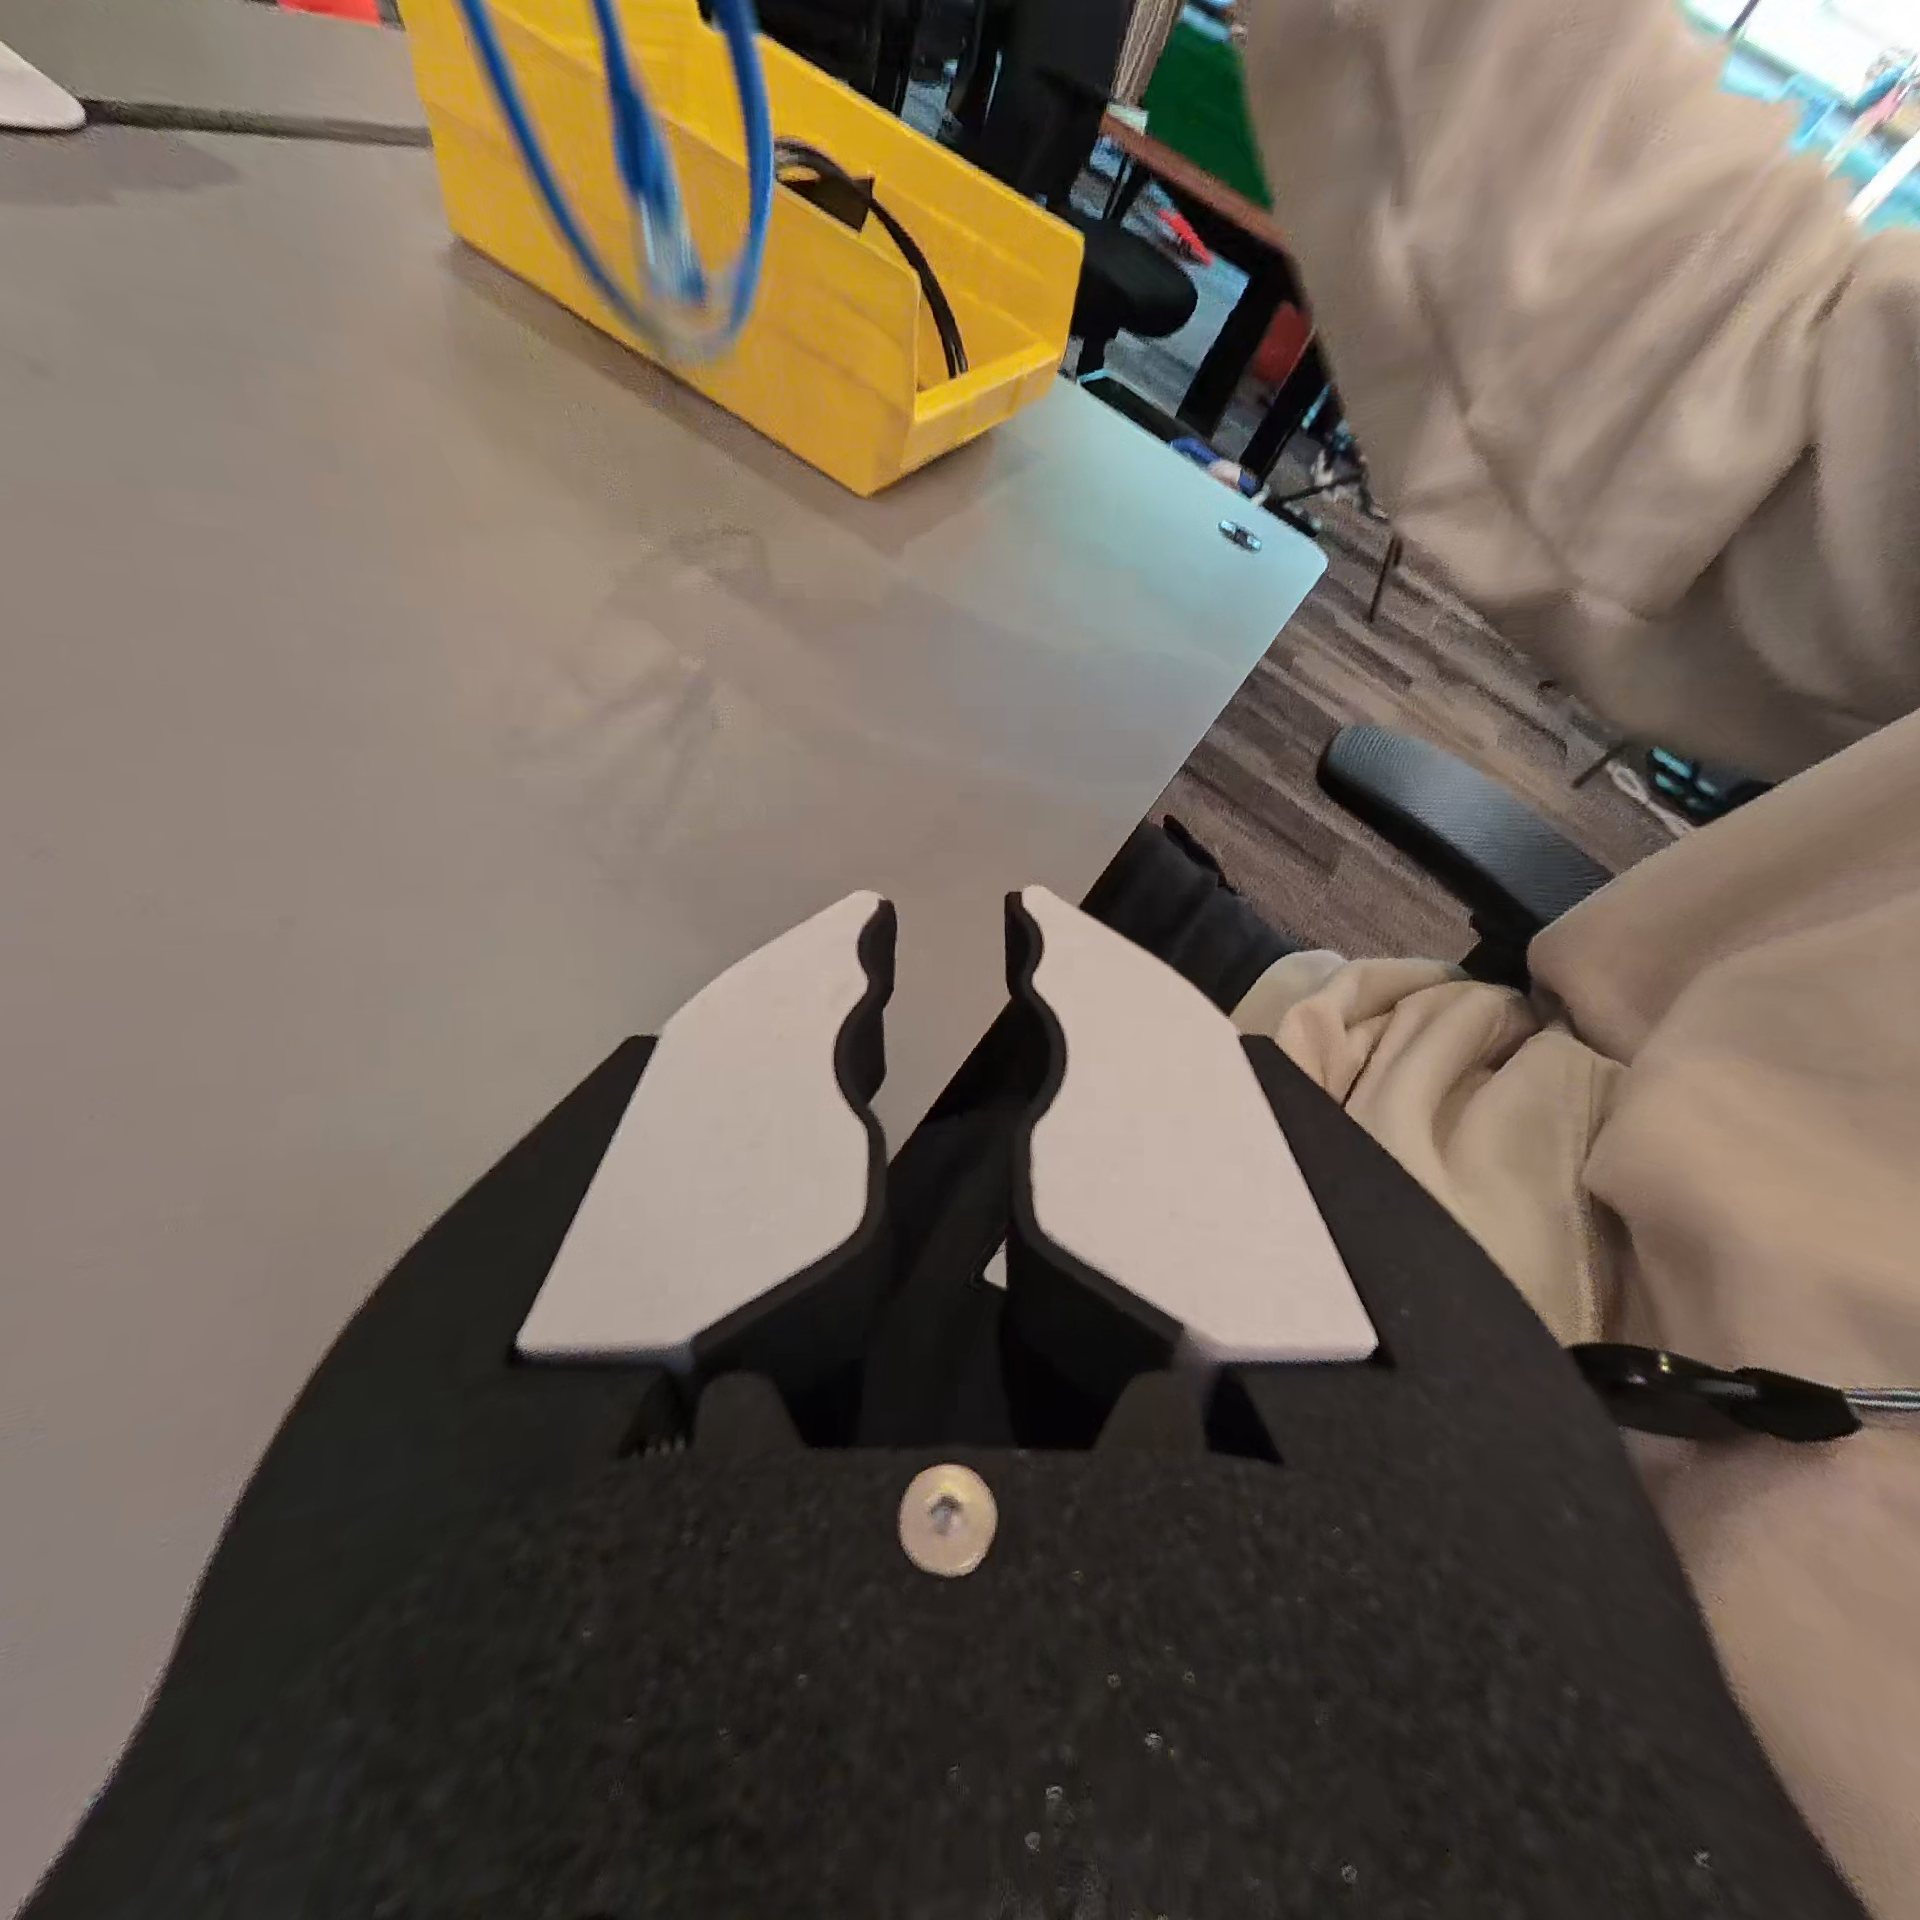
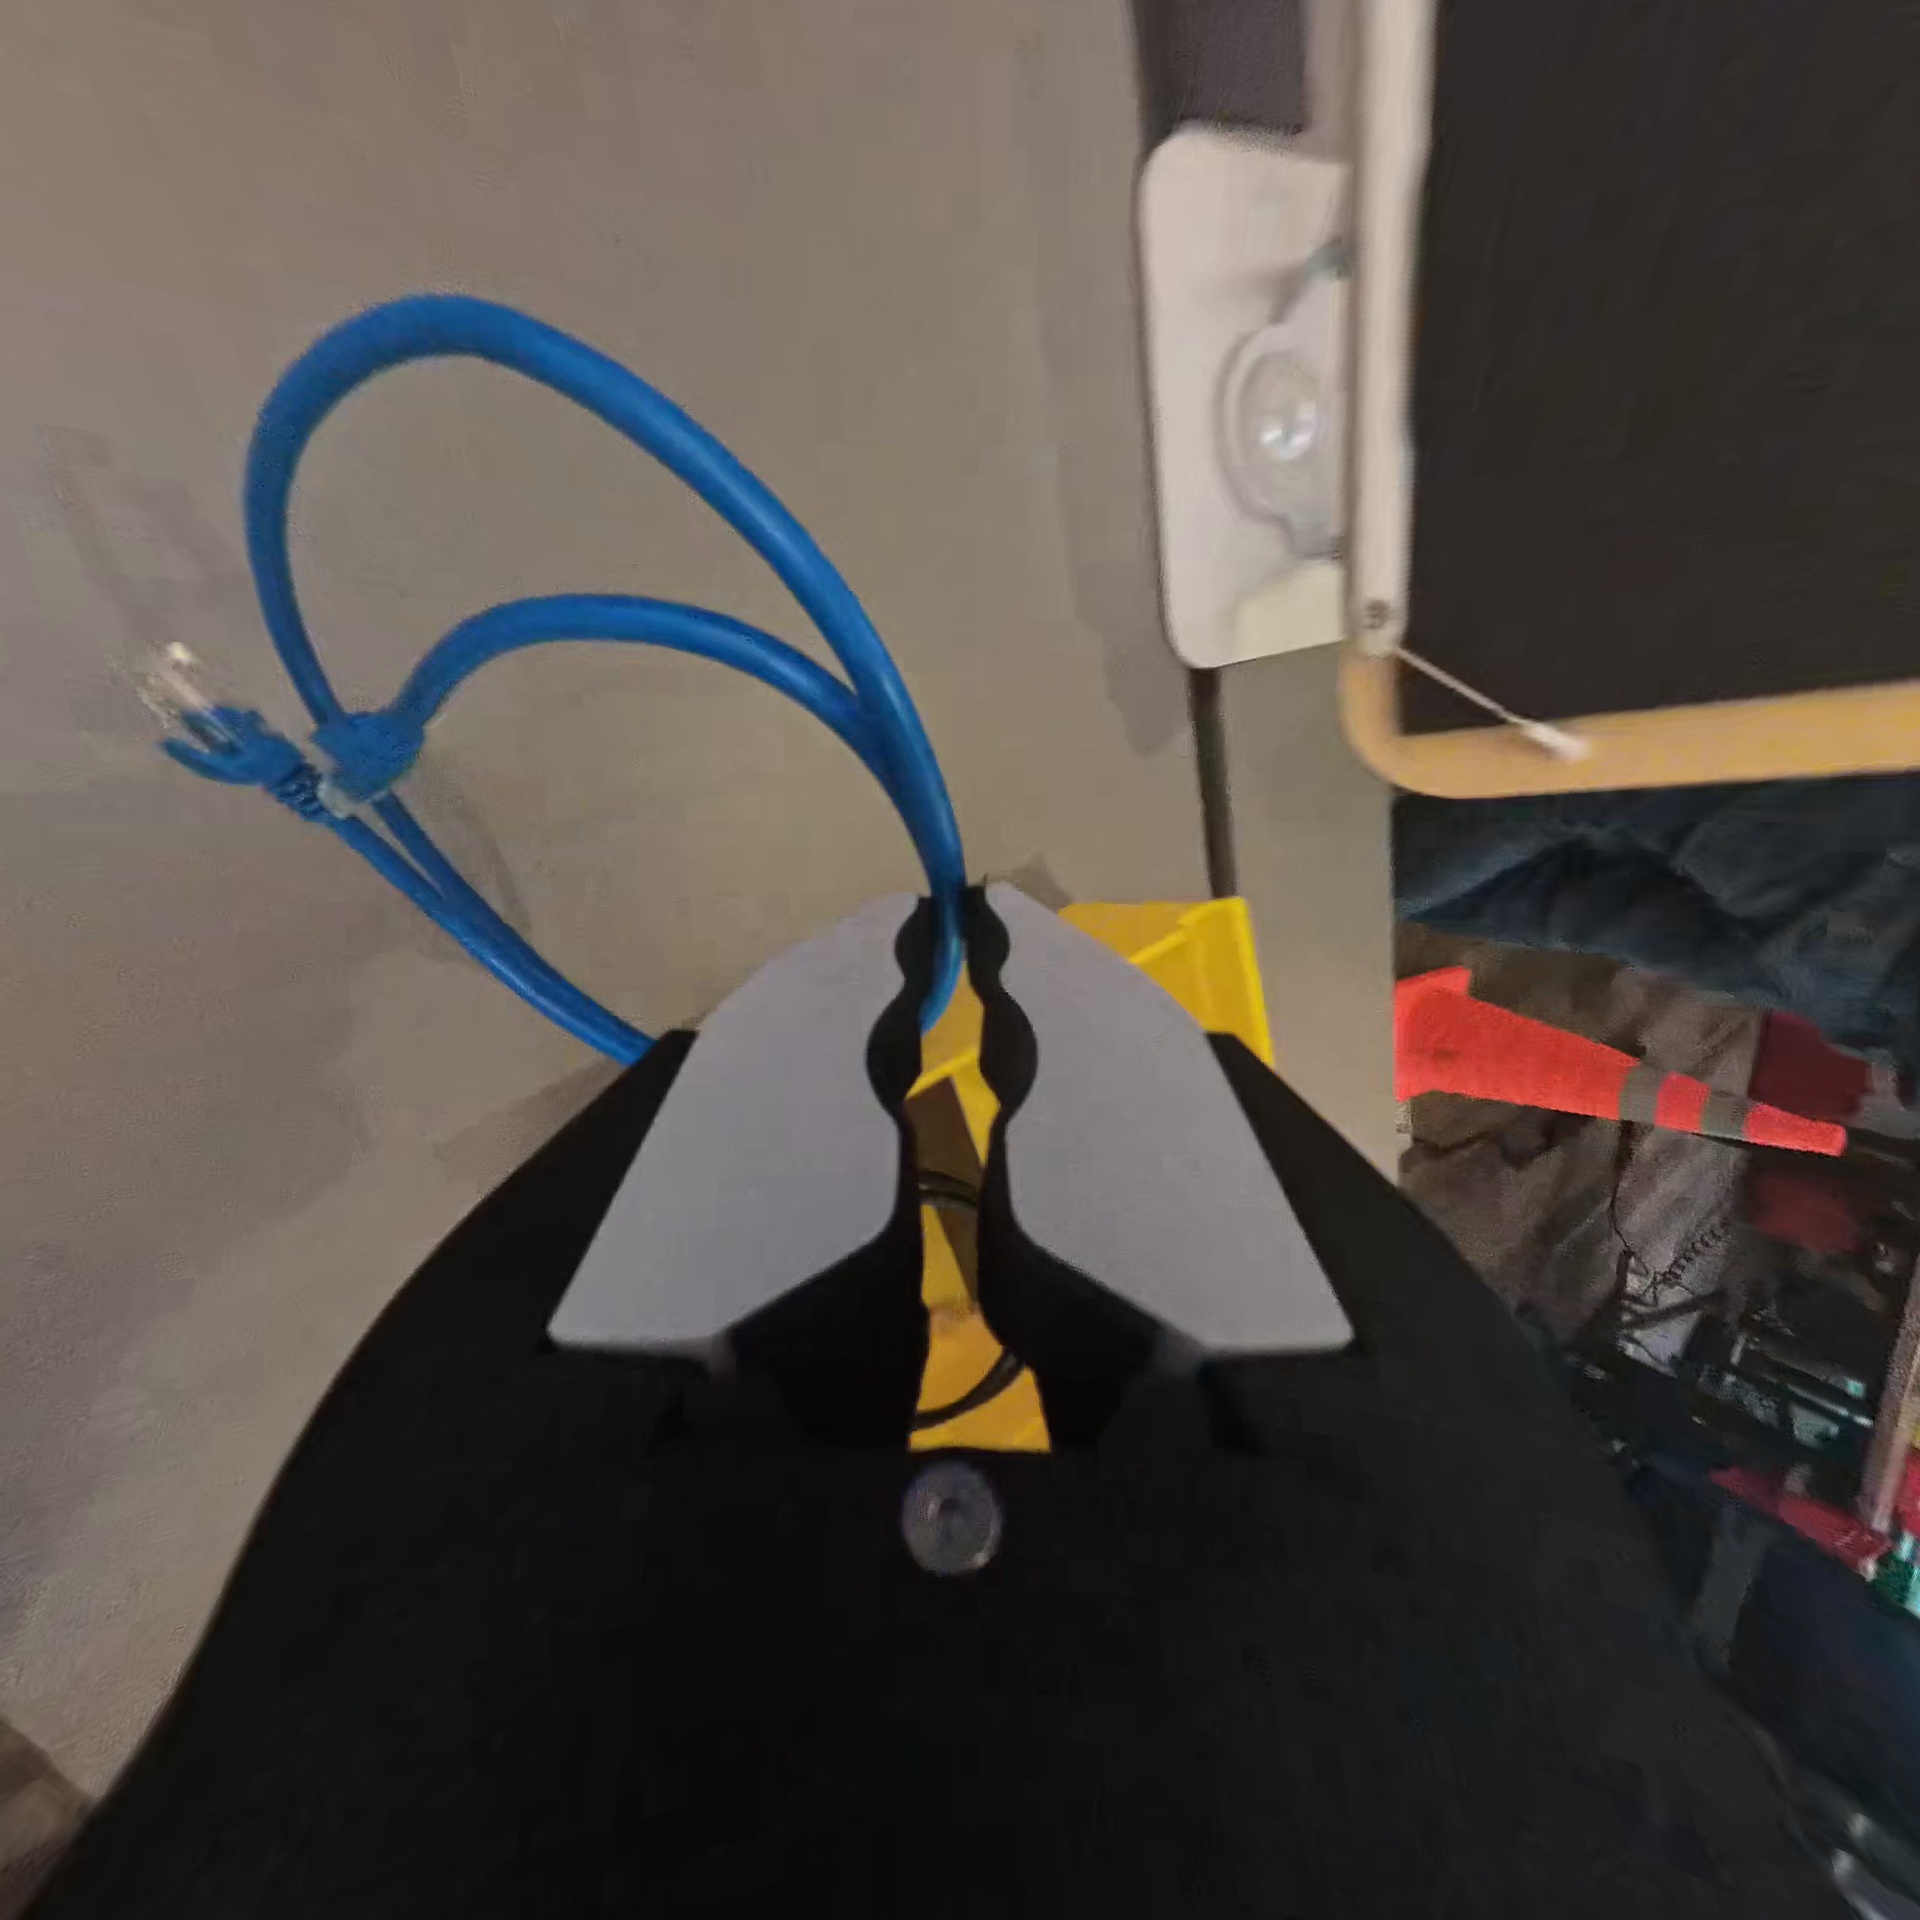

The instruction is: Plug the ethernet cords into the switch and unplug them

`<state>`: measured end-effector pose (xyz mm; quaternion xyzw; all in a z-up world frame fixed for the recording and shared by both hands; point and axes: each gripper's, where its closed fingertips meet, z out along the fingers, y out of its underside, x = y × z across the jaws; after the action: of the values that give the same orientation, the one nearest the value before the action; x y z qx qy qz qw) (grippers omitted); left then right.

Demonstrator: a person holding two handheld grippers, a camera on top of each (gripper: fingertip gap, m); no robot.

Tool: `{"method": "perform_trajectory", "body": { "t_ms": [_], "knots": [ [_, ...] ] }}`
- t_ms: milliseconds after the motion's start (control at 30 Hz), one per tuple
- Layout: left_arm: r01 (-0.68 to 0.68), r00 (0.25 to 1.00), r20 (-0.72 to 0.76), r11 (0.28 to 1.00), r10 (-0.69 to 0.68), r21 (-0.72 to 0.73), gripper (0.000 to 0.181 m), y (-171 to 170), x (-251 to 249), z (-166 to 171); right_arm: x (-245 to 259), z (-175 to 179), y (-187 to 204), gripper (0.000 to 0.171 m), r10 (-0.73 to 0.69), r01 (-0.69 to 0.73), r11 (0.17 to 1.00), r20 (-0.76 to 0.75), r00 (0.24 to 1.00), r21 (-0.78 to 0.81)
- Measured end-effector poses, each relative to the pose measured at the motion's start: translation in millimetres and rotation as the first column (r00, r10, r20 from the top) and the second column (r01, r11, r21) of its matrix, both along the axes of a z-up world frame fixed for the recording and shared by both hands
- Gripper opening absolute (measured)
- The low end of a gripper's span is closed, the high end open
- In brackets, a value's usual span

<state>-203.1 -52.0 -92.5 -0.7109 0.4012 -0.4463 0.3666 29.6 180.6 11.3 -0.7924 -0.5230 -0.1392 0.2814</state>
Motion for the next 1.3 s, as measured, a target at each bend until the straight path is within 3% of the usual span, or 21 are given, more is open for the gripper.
{"method": "perform_trajectory", "body": {
  "t_ms": [33, 133, 233, 367, 467, 567, 800, 933, 1033, 1167, 1233, 1300],
  "knots": [
    [0.006, 1.000, -0.012, 1.000, -0.006, 0.001, 0.020, 0, 2, -2, 10, 28, -2, 0.006, -0.038, 0.041, 0.997, -0.048, 0.998, 0.061],
    [0.048, 0.999, -0.010, 0.999, -0.048, -0.008, 0.020, -3, 11, -5, 68, 94, -7, 0.006, -0.196, 0.227, 0.944, -0.146, 0.970, 0.239],
    [0.072, 0.997, -0.030, 0.997, -0.072, -0.006, 0.020, -4, 16, -8, 144, 105, -15, 0.006, -0.393, 0.430, 0.850, -0.179, 0.902, 0.303],
    [0.114, 0.993, -0.007, 0.993, -0.114, -0.024, 0.019, -8, 24, -5, 212, 34, -22, 0.006, -0.559, 0.596, 0.776, -0.211, 0.802, 0.208],
    [0.125, 0.992, -0.025, 0.992, -0.125, -0.022, 0.019, -8, 26, -10, 225, -47, -32, 0.006, -0.595, 0.607, 0.791, -0.135, 0.792, 0.073],
    [0.129, 0.991, -0.027, 0.991, -0.130, -0.028, 0.020, -7, 29, -13, 231, -102, -47, 0.006, -0.616, 0.614, 0.788, -0.033, 0.787, -0.041],
    [0.125, 0.990, -0.059, 0.992, -0.126, -0.030, 0.020, -7, 28, -19, 255, -154, -37, 0.012, -0.626, 0.639, 0.769, 0.170, 0.761, -0.028],
    [0.094, 0.992, -0.085, 0.996, -0.094, 0.000, 0.021, -4, 22, -21, 259, -149, -41, 0.028, -0.643, 0.654, 0.757, 0.187, 0.743, 0.006],
    [0.054, 0.996, -0.074, 0.999, -0.053, 0.010, 0.024, 0, 16, -17, 256, -123, -57, 0.040, -0.678, 0.675, 0.734, 0.126, 0.724, 0.075],
    [-0.079, 0.991, -0.096, 0.988, 0.092, 0.135, 0.024, 22, -11, -6, 234, -66, -91, 0.037, -0.685, 0.700, 0.678, -0.151, 0.713, 0.224],
    [-0.185, 0.975, -0.074, 0.955, 0.207, 0.231, 0.025, 39, -32, 7, 212, -43, -109, 0.037, -0.611, 0.709, 0.647, -0.367, 0.702, 0.280],
    [-0.290, 0.945, -0.054, 0.903, 0.322, 0.318, 0.027, 55, -56, 19, 183, -32, -121, 0.043, -0.486, 0.674, 0.678, -0.511, 0.709, 0.292]
  ]
}}
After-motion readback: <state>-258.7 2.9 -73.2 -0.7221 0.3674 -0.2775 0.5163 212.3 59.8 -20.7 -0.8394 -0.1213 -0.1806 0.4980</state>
